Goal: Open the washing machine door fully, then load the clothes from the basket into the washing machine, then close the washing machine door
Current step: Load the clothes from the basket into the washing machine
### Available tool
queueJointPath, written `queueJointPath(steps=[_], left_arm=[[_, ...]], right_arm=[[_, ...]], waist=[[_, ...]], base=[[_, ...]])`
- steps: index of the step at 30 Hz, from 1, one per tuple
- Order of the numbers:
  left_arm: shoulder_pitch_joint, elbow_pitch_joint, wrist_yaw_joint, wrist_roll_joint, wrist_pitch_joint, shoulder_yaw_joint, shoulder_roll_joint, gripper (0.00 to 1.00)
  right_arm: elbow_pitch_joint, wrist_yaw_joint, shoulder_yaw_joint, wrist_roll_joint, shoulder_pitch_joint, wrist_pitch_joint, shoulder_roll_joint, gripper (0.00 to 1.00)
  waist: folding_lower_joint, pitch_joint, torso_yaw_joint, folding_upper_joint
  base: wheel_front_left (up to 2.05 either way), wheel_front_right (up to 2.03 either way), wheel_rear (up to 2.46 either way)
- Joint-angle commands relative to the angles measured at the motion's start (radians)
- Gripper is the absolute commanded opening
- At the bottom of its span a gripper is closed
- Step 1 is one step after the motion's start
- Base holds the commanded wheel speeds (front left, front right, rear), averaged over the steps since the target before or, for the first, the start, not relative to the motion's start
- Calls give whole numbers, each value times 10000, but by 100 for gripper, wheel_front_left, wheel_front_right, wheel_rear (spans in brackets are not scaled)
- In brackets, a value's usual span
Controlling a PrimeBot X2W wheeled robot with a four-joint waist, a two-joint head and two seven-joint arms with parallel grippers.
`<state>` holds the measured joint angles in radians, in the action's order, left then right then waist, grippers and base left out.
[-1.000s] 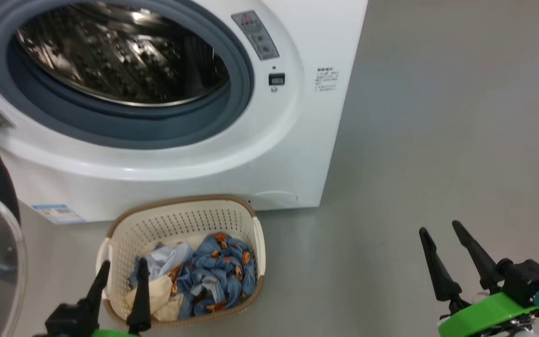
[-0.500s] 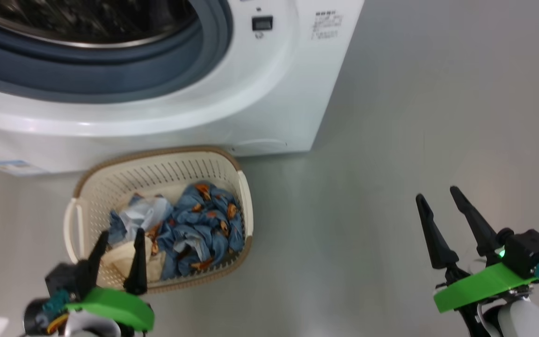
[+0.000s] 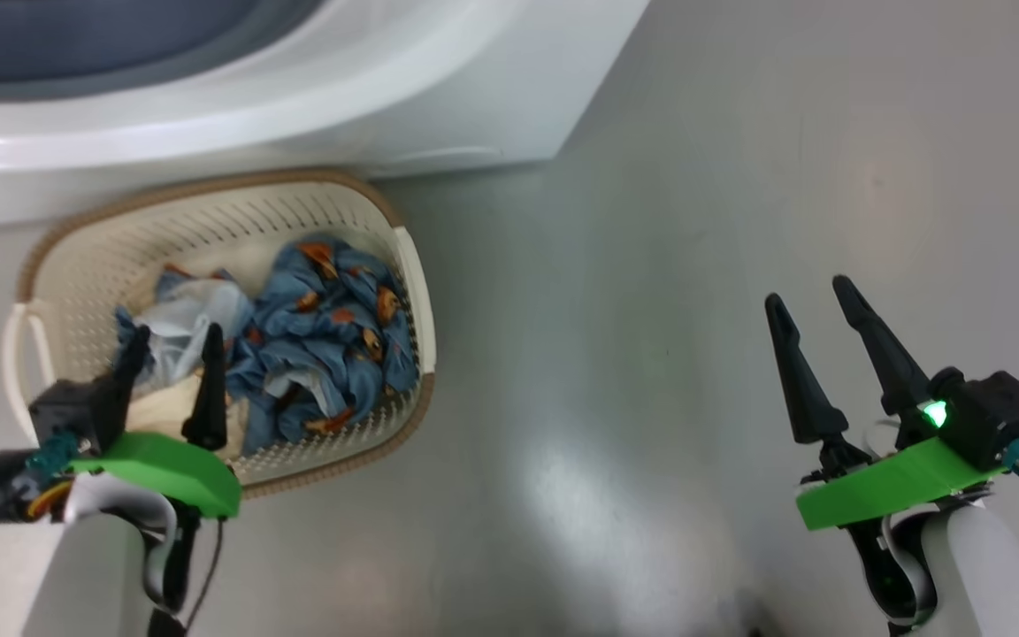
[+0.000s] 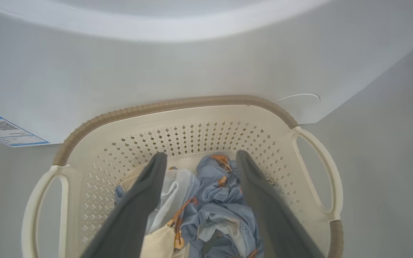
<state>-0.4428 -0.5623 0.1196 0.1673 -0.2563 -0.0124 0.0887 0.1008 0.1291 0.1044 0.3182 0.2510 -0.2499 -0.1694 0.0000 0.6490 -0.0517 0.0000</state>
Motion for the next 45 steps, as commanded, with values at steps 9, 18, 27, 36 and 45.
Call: queueJointPath(steps=[9,18,27,36,45], left_arm=[[-897,-1372,-30,-745,-55,-277,1238,100],[-2258,-3161,-430,-1174,356,-45,1956,100],[-3026,-4322,-698,-1415,1650,267,2270,100],[-3618,-4776,-981,-1839,2634,761,2611,100],[-4085,-5220,-983,-2138,3694,1229,2876,100]], right_arm=[[-252,16,491,114,421,-118,354,100],[-148,16,671,302,558,-118,586,100],[-95,16,839,431,621,-118,731,100],[-110,16,1005,484,630,-118,827,100],[-218,16,1106,582,611,-118,906,100]], waist=[[0,1495,-850,0],[0,2030,-1209,0],[0,2222,-1337,0],[0,2427,-1443,0],[0,2756,-1602,0]], base=[[0,0,0],[0,0,0],[0,0,0],[0,0,0],[0,0,0]])
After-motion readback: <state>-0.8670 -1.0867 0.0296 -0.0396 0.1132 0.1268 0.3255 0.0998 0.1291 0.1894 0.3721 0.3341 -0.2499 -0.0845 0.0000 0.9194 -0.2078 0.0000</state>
